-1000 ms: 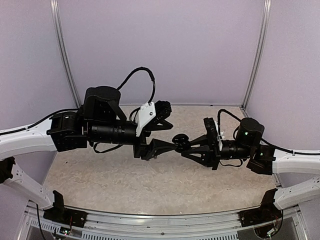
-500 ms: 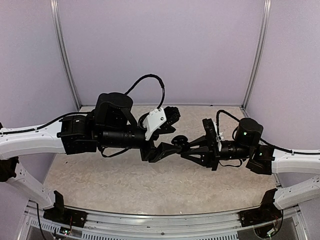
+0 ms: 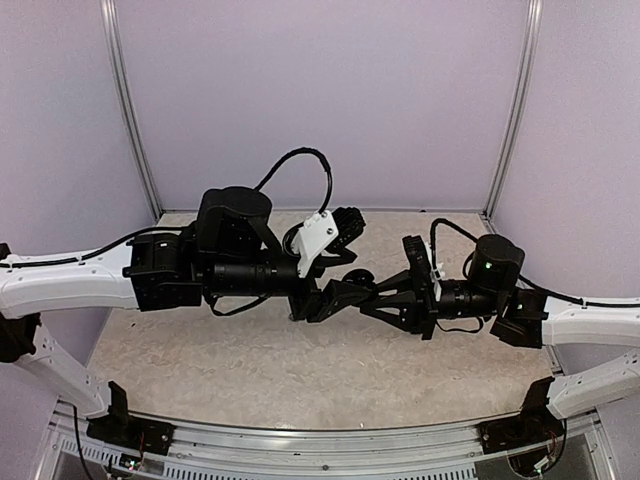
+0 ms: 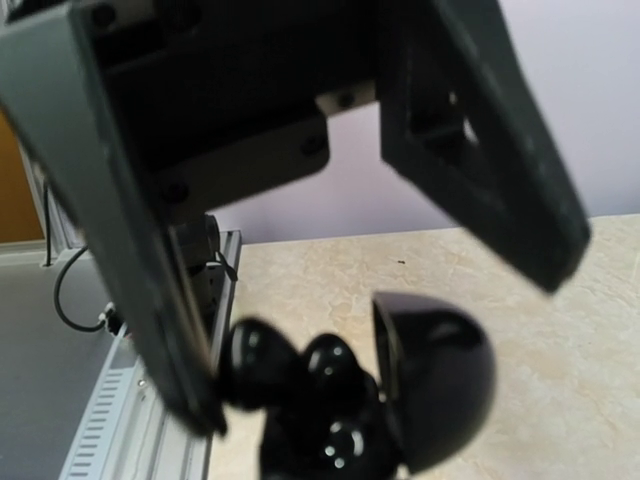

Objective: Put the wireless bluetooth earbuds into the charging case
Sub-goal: Adjust the left earbud in the left side groove of the charging case.

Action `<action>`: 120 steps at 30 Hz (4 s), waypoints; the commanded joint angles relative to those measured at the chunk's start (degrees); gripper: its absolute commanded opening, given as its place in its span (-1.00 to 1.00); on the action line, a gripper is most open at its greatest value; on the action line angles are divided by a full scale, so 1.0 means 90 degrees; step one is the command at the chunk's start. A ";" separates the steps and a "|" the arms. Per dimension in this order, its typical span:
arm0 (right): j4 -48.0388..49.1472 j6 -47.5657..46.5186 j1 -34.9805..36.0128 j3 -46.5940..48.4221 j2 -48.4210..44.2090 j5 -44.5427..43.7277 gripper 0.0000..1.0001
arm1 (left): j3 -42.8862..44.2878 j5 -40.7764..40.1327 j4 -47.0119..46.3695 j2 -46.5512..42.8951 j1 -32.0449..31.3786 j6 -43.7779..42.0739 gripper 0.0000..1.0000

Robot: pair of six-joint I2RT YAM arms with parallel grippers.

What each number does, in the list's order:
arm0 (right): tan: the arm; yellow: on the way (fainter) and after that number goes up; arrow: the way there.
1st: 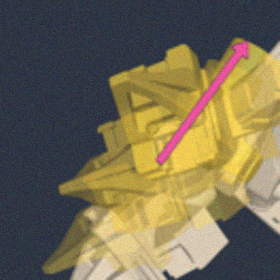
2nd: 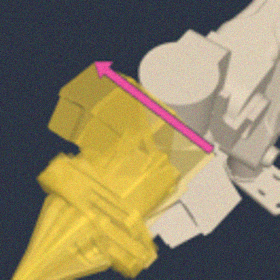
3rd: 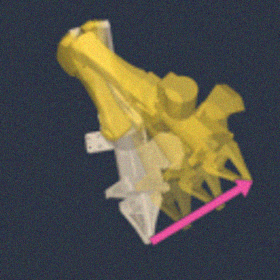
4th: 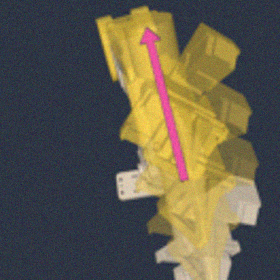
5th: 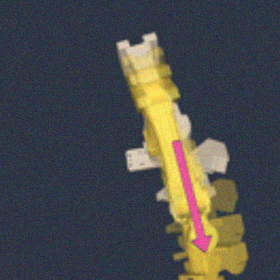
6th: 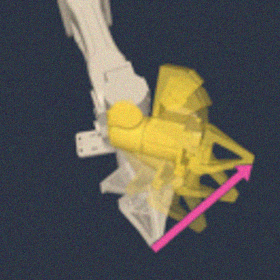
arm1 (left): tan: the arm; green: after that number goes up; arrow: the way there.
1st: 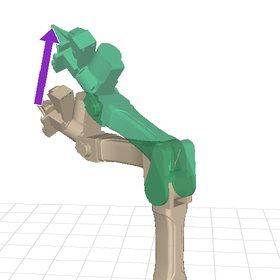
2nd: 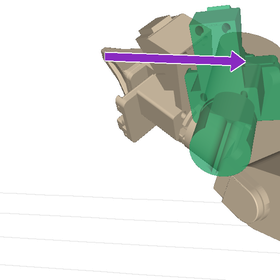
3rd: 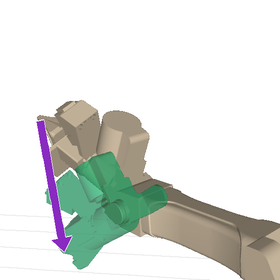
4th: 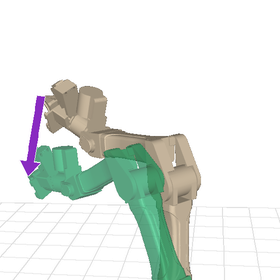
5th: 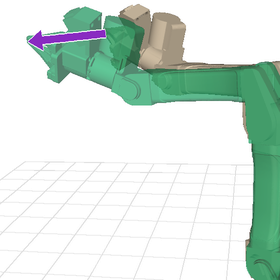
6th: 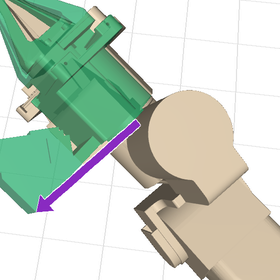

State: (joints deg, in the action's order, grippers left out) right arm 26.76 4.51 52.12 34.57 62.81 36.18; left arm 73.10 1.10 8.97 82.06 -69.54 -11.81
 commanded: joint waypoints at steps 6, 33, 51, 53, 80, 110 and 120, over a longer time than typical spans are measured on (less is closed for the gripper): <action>0.0132 0.0015 0.0078 0.0202 -0.0020 0.0163 -1.00 | -0.0134 0.0019 -0.0284 0.0120 0.0077 0.0174 0.29; 0.0180 0.0025 0.0121 0.0194 -0.0157 0.0409 -1.00 | -0.0219 0.0912 -0.0950 0.0413 0.0551 0.0918 0.30; 0.0142 -0.0008 0.0137 0.0156 -0.0473 0.0224 -1.00 | -0.0474 0.1104 -0.1313 0.0527 0.0717 0.1223 0.30; 0.0131 -0.0008 0.0133 0.0145 -0.0517 0.0209 -1.00 | -0.0534 0.1133 -0.1329 0.0481 0.0732 0.1232 0.30; 0.0473 0.0202 0.0134 0.0065 -0.0175 0.0403 -1.00 | 0.0168 0.1372 -0.1353 0.0766 0.0453 0.0704 0.41; 0.0537 0.0333 0.0137 -0.0042 -0.0309 0.0249 -1.00 | 0.0369 0.2822 -0.1515 0.1150 0.0399 0.0699 0.65; 0.0566 0.0373 0.0119 -0.0076 -0.0319 0.0207 -1.00 | 0.0074 0.2904 -0.1726 0.0891 0.0236 0.0256 0.72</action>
State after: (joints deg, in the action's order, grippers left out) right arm 29.67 7.20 52.77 34.22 60.84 38.52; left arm 75.13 26.17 -5.32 91.55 -66.37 -6.55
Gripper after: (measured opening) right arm 0.204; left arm 0.856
